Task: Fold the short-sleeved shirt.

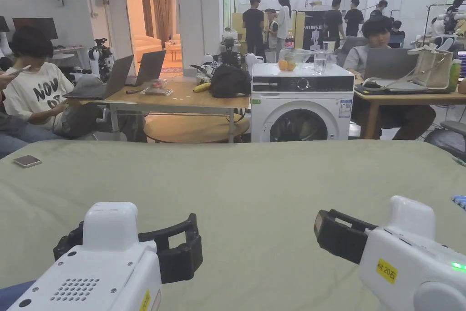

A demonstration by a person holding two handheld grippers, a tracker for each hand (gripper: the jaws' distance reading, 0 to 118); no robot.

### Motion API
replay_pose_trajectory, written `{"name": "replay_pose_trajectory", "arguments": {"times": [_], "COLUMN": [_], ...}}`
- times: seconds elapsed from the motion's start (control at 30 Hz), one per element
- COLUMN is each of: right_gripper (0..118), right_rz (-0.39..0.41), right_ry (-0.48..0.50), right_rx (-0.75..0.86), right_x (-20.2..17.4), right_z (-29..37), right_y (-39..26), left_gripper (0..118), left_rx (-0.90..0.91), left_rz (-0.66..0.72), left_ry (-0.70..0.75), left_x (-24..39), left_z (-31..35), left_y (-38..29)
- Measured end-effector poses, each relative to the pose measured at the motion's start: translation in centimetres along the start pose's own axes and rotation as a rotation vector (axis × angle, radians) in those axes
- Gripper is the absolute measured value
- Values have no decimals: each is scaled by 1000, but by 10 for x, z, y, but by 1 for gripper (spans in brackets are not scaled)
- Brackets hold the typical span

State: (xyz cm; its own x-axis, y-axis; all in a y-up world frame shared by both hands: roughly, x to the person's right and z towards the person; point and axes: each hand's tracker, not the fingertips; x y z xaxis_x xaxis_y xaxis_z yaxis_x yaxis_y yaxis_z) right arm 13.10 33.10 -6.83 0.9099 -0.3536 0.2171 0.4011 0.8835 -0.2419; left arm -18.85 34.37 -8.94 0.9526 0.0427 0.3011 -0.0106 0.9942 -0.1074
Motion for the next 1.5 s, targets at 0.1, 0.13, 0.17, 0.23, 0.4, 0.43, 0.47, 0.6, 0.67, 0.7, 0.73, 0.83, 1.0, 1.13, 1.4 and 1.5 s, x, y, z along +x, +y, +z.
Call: {"name": "replay_pose_trajectory", "arguments": {"times": [0.1,0.13,0.17,0.23,0.4,0.43,0.47,0.6,0.67,0.7,0.73,0.83,1.0,1.13,1.4,1.5], "right_gripper": [118,118,118,118,118,118,118,118,118,118,118,118,118,118,118,118], "right_rz": [-16,-26,-37,-54,-80,-82,-81,-75,-77,-79,-84,-103,-68,-20,-16,-16], "right_ry": [-33,-51,-73,-74,-38,-36,-36,-34,-1,3,14,38,1,-29,2,-23], "right_rx": [-4,-12,-27,-48,-81,-82,-83,-93,-88,-90,-90,-94,-92,-92,-85,-100], "right_x": [-2,-3,-4,-2,3,3,2,3,4,5,5,6,5,1,-3,-6], "right_z": [1,0,-1,-2,-2,-2,-3,-3,-1,0,0,-1,-4,-5,-5,-6], "right_y": [3,3,5,8,7,7,7,7,7,7,7,5,2,0,-5,-3], "left_gripper": [118,118,118,118,118,118,118,118,118,118,118,118,118,118,118,118], "left_rx": [-5,-5,-6,-5,-6,-6,-7,-8,-9,-9,-9,-9,-14,-18,-26,-25], "left_rz": [-6,-6,-7,-7,-5,-2,-1,-12,-17,-18,-17,-7,-16,-14,-18,-11], "left_ry": [-4,-6,-8,-13,-19,-19,-20,-19,-21,-20,-18,-21,-23,-18,-19,-20], "left_x": [2,2,3,4,5,5,5,7,7,7,7,6,7,6,5,5], "left_z": [-1,-2,-2,-2,-2,-2,-2,-1,-2,-1,-1,-2,-2,-3,-3,-3], "left_y": [0,0,0,1,2,1,1,1,1,1,0,0,-2,-2,-5,-5]}}
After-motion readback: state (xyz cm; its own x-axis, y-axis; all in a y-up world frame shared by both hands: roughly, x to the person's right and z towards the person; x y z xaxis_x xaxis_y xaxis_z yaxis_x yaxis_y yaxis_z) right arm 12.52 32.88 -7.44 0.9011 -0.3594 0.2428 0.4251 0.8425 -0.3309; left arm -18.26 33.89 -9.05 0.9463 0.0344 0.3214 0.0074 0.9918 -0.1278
